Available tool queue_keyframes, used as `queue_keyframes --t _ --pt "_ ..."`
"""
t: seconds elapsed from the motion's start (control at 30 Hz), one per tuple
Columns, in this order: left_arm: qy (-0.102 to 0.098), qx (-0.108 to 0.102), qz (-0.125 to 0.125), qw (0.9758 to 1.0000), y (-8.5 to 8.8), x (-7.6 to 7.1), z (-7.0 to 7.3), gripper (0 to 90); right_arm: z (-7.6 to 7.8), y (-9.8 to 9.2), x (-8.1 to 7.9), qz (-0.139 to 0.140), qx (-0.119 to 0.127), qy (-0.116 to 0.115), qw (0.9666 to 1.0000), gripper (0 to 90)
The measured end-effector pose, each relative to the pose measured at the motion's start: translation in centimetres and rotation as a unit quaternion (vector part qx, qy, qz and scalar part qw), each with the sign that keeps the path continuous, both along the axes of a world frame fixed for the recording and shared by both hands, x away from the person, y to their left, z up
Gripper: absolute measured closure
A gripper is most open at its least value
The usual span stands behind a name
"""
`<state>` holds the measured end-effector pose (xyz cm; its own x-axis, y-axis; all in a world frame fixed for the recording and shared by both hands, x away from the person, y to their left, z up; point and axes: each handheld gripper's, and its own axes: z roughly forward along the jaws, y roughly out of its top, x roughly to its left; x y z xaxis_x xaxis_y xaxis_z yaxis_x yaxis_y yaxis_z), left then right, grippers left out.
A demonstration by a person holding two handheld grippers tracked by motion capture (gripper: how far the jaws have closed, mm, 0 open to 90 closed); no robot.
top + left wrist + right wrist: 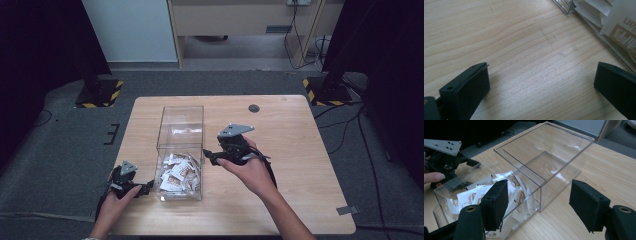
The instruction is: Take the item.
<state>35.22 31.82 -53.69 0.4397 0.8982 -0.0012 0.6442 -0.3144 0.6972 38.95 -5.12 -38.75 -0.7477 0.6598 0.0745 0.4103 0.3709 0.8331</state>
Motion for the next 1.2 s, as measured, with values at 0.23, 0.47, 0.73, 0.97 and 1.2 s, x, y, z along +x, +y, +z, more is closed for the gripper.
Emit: queue_keyframes --t 0.23,0.47,0.73,0.97,1.2 --pt "0.0 0.0 0.0 1.0 0.0 0.0 0.0 0.0 0.1 1.5 -0.1 0.015 -0.003 -0.007 0.9999 34.3" --pt "0.0 0.0 0.0 1.0 0.0 0.0 0.0 0.0 -0.4 2.6 -0.5 0.029 -0.005 -0.01 0.9995 36.8" --pt "0.0 0.0 0.0 1.0 0.0 0.0 0.0 0.0 -1.2 4.3 -0.9 0.049 -0.006 -0.006 0.9987 37.8" --pt "0.0 0.0 0.0 1.0 0.0 0.0 0.0 0.0 -1.9 5.9 -1.3 0.064 -0.012 0.002 0.9979 35.8" --pt "0.0 0.0 0.0 1.0 0.0 0.0 0.0 0.0 -2.9 7.1 -1.6 0.071 -0.015 0.009 0.9973 32.3"
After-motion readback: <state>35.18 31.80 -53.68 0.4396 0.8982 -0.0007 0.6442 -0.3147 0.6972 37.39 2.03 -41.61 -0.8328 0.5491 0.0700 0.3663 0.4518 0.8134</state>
